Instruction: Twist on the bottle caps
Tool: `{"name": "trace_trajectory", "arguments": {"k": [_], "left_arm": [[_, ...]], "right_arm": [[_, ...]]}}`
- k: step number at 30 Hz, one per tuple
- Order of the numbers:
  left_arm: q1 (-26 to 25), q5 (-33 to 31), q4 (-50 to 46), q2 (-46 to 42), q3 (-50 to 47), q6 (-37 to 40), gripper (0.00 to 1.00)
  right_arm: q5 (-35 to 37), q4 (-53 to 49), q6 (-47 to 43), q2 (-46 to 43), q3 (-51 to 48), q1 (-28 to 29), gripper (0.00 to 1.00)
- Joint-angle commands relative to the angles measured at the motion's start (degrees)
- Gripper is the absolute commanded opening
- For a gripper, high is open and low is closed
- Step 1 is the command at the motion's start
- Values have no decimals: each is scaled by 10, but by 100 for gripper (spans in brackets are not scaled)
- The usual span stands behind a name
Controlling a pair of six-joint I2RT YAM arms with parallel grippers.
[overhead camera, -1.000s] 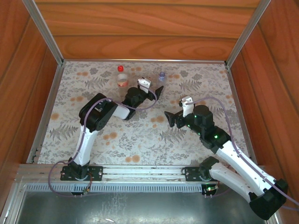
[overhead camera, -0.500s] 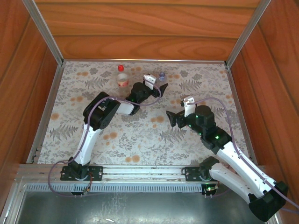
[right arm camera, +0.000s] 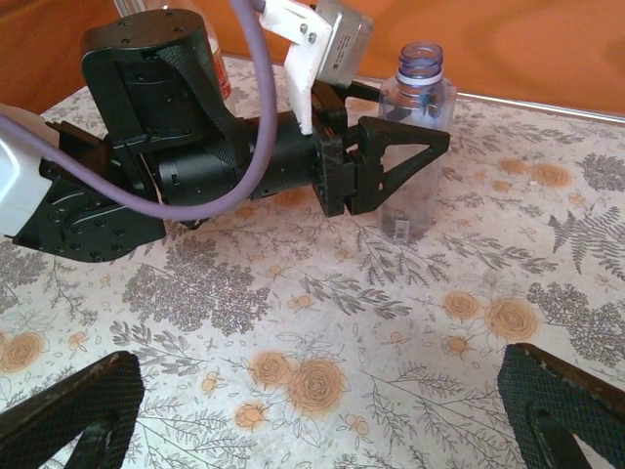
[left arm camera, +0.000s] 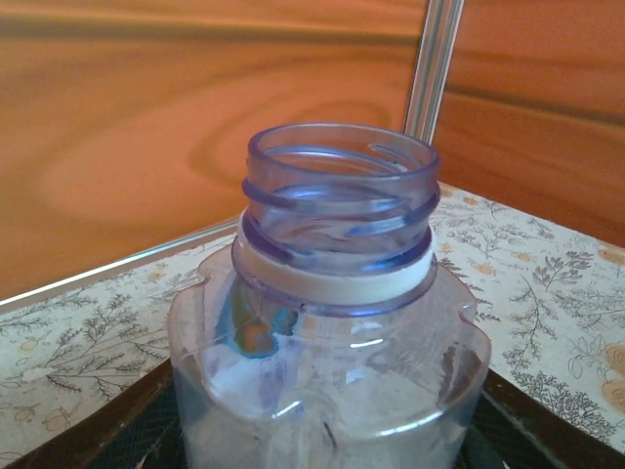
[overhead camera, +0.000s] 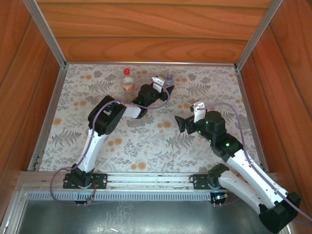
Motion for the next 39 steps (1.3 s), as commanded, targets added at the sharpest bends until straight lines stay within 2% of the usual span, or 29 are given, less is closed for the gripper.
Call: {"name": "trace_trajectory", "arguments": {"k": [1, 6, 12, 16, 22, 28, 33, 39], "left_arm": [[-4, 17, -1, -2, -1, 13, 61], [-4, 20, 0, -8, -11, 19, 54], [-6, 32, 0, -27, -29, 27, 53], [-9, 47, 6, -59, -66, 41, 53], [-17, 80, 41, -130, -168, 48, 53], [-26, 114, 95, -200, -294, 41, 53], [-37, 140, 162, -241, -401, 45, 53], [-49, 184, 233, -258, -480, 35, 53]], "right_arm": [[5, -2, -4, -8, -8, -4, 100], [7, 0, -3, -3, -10, -5, 100], [11, 2, 8, 4, -8, -7, 100], [6, -35, 29, 31, 17, -14, 100], [26, -94, 93, 87, 46, -30, 100], [23, -132, 105, 128, 61, -43, 100], [61, -175, 138, 170, 71, -53, 97], [115, -241, 178, 234, 89, -71, 91]]}}
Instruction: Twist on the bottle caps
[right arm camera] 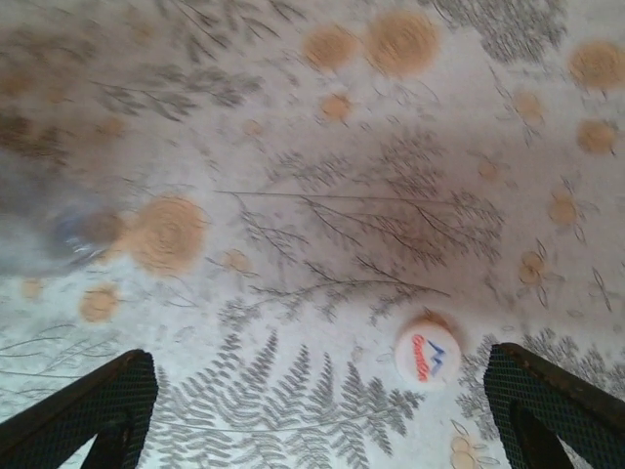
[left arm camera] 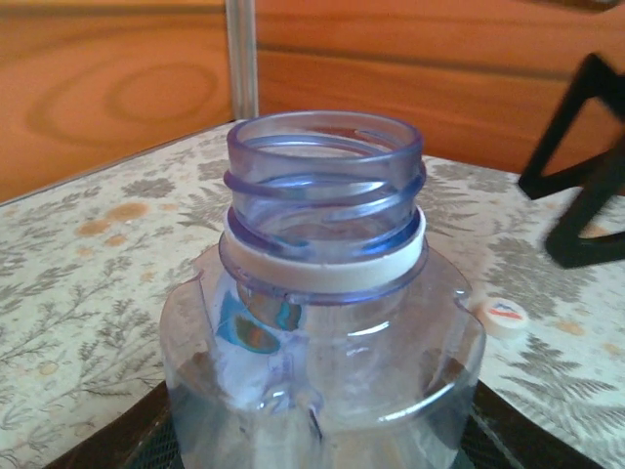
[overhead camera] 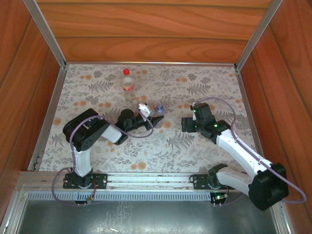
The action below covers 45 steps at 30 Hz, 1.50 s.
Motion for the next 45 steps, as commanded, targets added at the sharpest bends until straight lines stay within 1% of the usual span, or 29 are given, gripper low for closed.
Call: {"name": "trace_trajectory", "arguments": {"k": [1, 2, 3, 6, 9, 11, 14, 19, 23, 34, 41, 45], "left_arm": [[-13, 44, 48, -15, -32, -4, 53], [-16, 48, 48, -18, -39, 1, 53], [-19, 49, 48, -23, -46, 4, 53], [-21, 51, 48, -36, -64, 6, 53], [-22, 51, 48, -43, -78, 9, 53], [-22, 55, 48, -43, -81, 9, 53], [-23, 63, 48, -39, -80, 5, 53], [-25, 63, 49, -38, -77, 0, 54], [-24, 68, 48, -39, -73, 1, 53], [-24, 69, 48, -40, -76, -2, 53], [-25, 72, 48, -39, -74, -4, 53], [-25, 74, 48, -35, -72, -4, 53]], "right_arm": [[43, -66, 43, 32, 26, -18, 91], [42, -75, 49, 44, 29, -24, 91], [40, -80, 55, 52, 30, -29, 87], [18, -81, 63, 81, 30, -45, 81], [-2, -80, 63, 109, 32, -57, 74], [-12, -75, 65, 124, 34, -62, 68], [-25, -71, 70, 148, 38, -77, 64], [-32, -72, 84, 203, 56, -91, 52], [-32, -58, 93, 226, 57, -92, 49], [-31, -45, 95, 258, 63, -93, 46], [-31, -49, 94, 266, 70, -93, 39], [-38, -57, 92, 266, 75, -93, 37]]}}
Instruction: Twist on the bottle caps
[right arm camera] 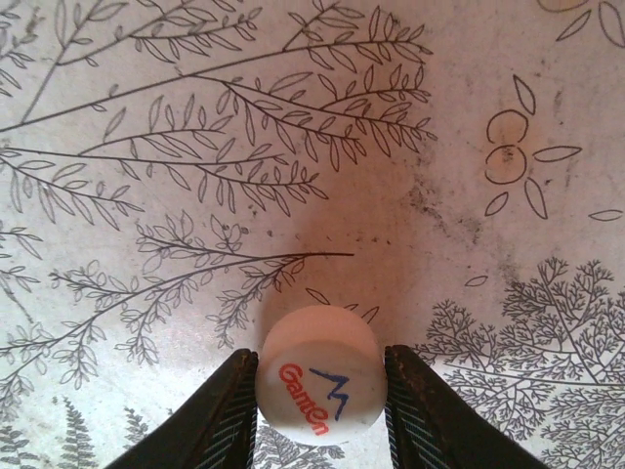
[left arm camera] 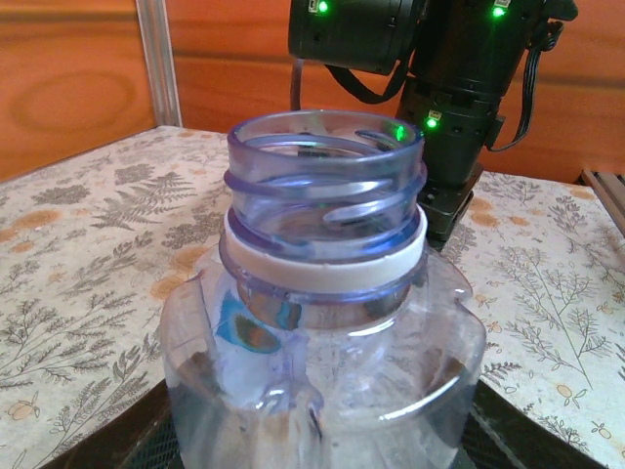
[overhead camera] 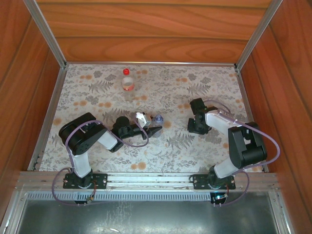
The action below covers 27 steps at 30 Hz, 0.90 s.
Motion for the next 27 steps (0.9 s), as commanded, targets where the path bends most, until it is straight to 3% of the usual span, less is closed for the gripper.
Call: {"name": "trace_trajectory", "arguments": {"k": [1, 8, 14, 27], "left_arm": [[-7, 17, 4, 1, 3, -9, 54], [-7, 22, 5, 13, 11, -9, 54], [-7, 26, 5, 20, 18, -7, 53], [-7, 28, 5, 17, 11, 1, 53]], "right_arm": [[-8, -18, 4, 5, 16, -4, 37], [-10, -75, -17, -19, 46, 10, 37], [-27, -141, -54, -51, 101, 58, 39], [-27, -321, -122, -13, 337, 191, 41]]}}
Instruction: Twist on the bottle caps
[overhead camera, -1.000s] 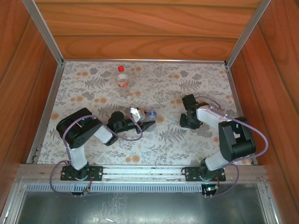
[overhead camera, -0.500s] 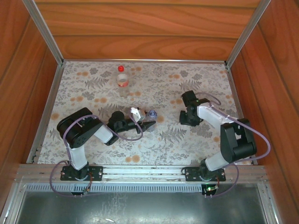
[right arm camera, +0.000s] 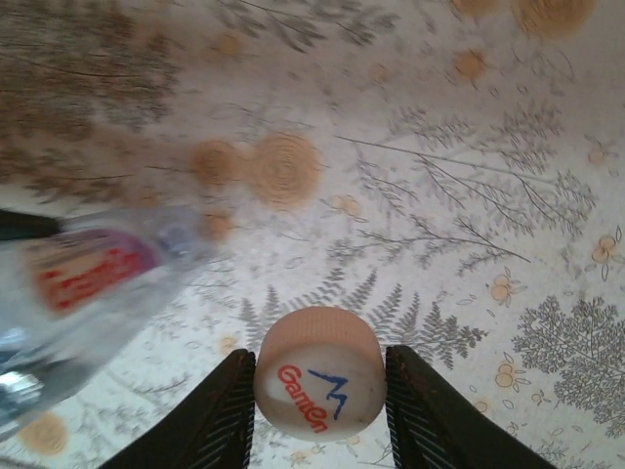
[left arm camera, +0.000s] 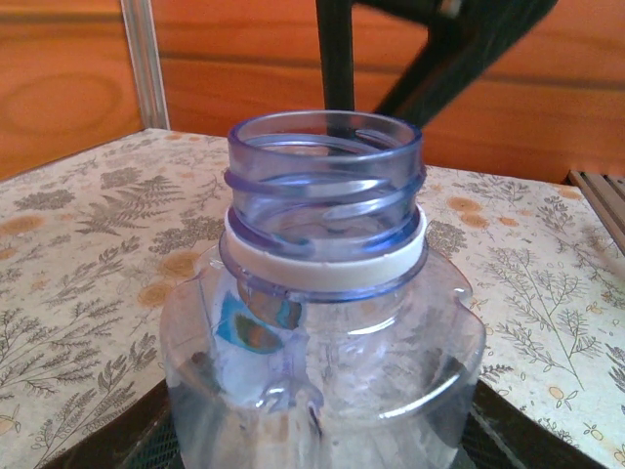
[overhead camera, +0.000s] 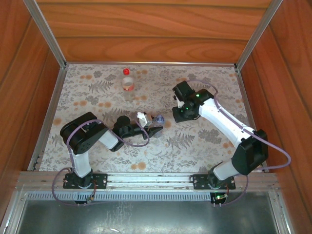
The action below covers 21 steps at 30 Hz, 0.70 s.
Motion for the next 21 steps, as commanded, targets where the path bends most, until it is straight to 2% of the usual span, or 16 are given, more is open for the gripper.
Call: {"name": "trace_trajectory", "arguments": {"k": [1, 12, 21], "left_arm": [[-8, 14, 4, 6, 1, 2, 53], [-7, 19, 4, 17, 9, 3, 53], [-7, 21, 4, 17, 13, 8, 53]], "right_arm": [[-8, -77, -25, 15, 56, 25, 41], [-19, -130, -50, 62, 185, 94, 41], [-21, -137, -60, 110, 214, 115, 41]]}}
